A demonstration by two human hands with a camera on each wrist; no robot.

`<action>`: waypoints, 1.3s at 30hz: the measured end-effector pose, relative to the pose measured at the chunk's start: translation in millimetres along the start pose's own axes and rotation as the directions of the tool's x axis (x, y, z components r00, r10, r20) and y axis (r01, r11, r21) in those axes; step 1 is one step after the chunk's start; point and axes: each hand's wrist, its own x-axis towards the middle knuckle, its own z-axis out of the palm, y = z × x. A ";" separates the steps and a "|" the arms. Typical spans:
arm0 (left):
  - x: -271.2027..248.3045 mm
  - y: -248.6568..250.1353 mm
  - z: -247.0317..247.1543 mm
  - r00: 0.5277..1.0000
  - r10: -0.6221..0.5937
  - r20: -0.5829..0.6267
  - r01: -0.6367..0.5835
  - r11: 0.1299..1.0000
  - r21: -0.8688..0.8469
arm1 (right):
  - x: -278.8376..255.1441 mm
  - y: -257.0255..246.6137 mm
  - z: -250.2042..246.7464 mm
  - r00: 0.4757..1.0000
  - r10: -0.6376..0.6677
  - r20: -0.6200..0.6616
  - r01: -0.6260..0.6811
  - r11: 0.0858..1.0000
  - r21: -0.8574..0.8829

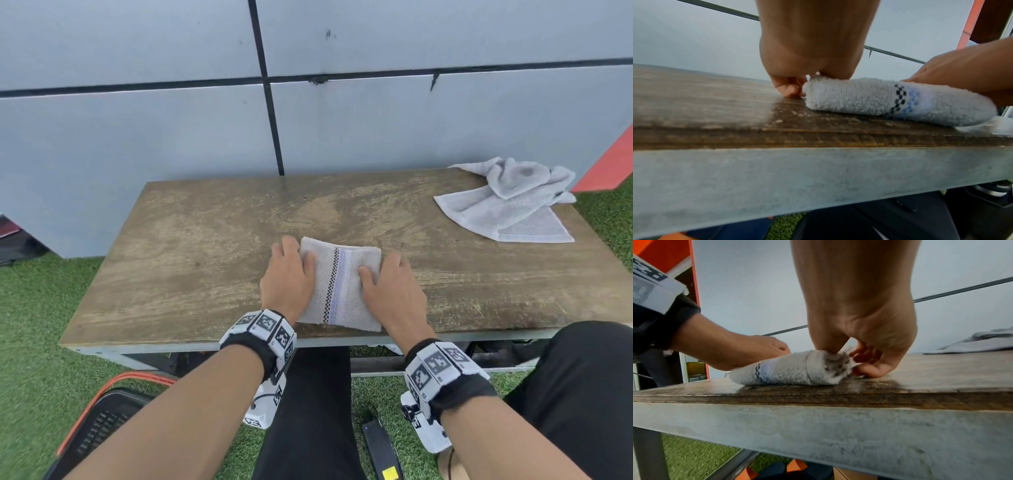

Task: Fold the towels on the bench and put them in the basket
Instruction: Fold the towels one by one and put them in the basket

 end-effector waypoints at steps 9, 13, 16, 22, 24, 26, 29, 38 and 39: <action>-25.2 -5.9 13.9 0.916 0.238 0.321 -0.286 0.952 0.108 | 5.2 -0.1 22.1 0.904 -0.317 0.285 0.357 0.929 -0.099; -13.3 -3.5 14.6 0.920 0.176 0.350 -0.248 0.953 0.173 | 7.8 -5.1 17.9 0.907 -0.254 0.335 0.332 0.922 -0.199; -10.4 4.6 16.5 0.957 0.077 0.280 -0.153 0.953 0.261 | 9.1 -10.7 12.0 0.931 -0.219 0.291 0.307 0.902 -0.305; -28.5 18.2 9.4 0.991 -0.104 0.088 0.084 0.976 0.199 | 1.5 -5.6 -2.5 0.962 -0.151 0.227 0.251 0.813 -0.526; -40.5 16.9 9.3 0.977 -0.198 0.076 0.183 0.969 0.167 | -3.0 -3.5 -8.3 0.965 -0.122 0.231 0.234 0.798 -0.556; -48.9 16.7 10.6 0.968 -0.246 0.059 0.231 0.955 0.185 | -3.8 -0.6 -12.6 0.967 -0.090 0.240 0.208 0.824 -0.528; -48.1 22.1 8.5 0.963 -0.254 0.092 0.243 0.964 0.110 | 0.4 4.6 -17.3 0.969 -0.050 0.241 0.150 0.895 -0.419; -53.0 35.8 -27.7 0.927 -0.259 0.271 0.322 0.920 -0.223 | 9.9 5.4 -17.6 0.877 -0.053 0.478 0.046 0.999 0.026; -56.4 33.7 -32.6 0.926 -0.256 0.278 0.324 0.915 -0.239 | 9.6 1.8 -18.1 0.860 -0.054 0.507 0.038 0.998 0.043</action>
